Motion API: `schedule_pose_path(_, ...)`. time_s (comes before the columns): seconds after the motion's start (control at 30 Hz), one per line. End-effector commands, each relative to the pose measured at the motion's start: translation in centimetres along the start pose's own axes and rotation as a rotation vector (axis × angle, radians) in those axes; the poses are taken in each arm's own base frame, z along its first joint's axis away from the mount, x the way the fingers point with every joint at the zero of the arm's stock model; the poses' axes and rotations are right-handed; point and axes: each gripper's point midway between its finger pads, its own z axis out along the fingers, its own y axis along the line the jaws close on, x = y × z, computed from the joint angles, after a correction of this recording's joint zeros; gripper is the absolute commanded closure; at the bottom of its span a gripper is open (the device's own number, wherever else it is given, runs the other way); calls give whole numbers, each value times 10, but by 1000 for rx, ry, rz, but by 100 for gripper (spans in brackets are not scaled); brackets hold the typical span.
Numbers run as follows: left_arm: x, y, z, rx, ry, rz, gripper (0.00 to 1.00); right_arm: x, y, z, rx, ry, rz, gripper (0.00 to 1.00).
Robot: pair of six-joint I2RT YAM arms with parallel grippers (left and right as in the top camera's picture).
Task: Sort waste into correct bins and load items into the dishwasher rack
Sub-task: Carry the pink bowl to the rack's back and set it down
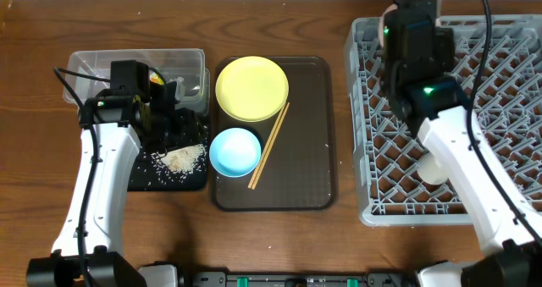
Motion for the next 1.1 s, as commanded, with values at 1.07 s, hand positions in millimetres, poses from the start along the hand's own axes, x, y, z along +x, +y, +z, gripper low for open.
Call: schedule_pose_path(1.07, -3, -1, -4, -4, -15, 9, 51, 64, -46, 126, 496, 154, -57, 99)
